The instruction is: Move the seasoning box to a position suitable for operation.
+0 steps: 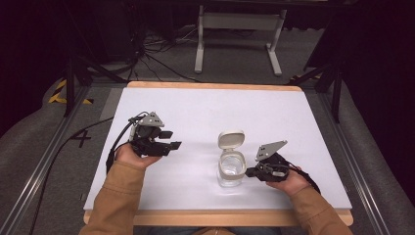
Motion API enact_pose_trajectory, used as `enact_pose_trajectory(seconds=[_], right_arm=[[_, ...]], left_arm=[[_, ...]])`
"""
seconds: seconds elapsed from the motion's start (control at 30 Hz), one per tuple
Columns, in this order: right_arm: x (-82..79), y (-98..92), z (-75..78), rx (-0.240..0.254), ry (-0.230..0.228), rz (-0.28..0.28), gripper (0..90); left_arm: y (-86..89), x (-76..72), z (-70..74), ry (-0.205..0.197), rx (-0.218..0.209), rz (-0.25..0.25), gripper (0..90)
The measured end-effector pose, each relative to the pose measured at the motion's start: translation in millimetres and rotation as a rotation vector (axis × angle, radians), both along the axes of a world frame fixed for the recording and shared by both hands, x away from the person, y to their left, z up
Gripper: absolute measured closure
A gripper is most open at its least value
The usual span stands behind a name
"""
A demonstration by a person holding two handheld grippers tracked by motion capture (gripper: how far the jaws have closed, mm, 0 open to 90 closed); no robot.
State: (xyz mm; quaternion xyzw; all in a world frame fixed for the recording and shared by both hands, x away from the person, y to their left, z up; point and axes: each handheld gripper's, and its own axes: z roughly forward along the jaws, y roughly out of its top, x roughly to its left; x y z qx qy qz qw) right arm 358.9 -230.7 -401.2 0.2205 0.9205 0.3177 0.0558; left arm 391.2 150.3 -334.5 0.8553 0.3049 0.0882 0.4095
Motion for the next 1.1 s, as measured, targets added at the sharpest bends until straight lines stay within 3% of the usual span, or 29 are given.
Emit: enact_pose_trajectory(seconds=[0.53,0.63,0.67,0.9,1.0,1.1], right_arm=[[-5.1,6.4,-4.1,-0.002,0.017,0.019,87.1],[-3.9,5.3,-2.9,-0.002,0.014,0.018,85.8],[-3.3,3.7,-0.9,-0.001,0.009,0.01,86.5],[2.1,-10.8,21.2,0.064,-0.051,-0.096,89.2],[5.4,-17.4,30.6,0.117,-0.082,-0.16,89.2],[7.4,-19.6,37.6,0.15,-0.094,-0.19,89.3]], left_arm=[[-3.0,2.2,-0.2,0.01,-0.008,-0.009,49.2],[-1.8,2.3,0.3,-0.006,-0.011,-0.005,49.2],[-1.3,1.7,0.5,0.007,-0.014,-0.005,49.2],[0.7,2.7,0.7,-0.001,-0.026,0.008,49.4],[0.0,1.4,0.6,-0.001,-0.021,0.009,49.6],[0.3,1.7,0.9,-0.002,-0.021,0.011,49.6]])
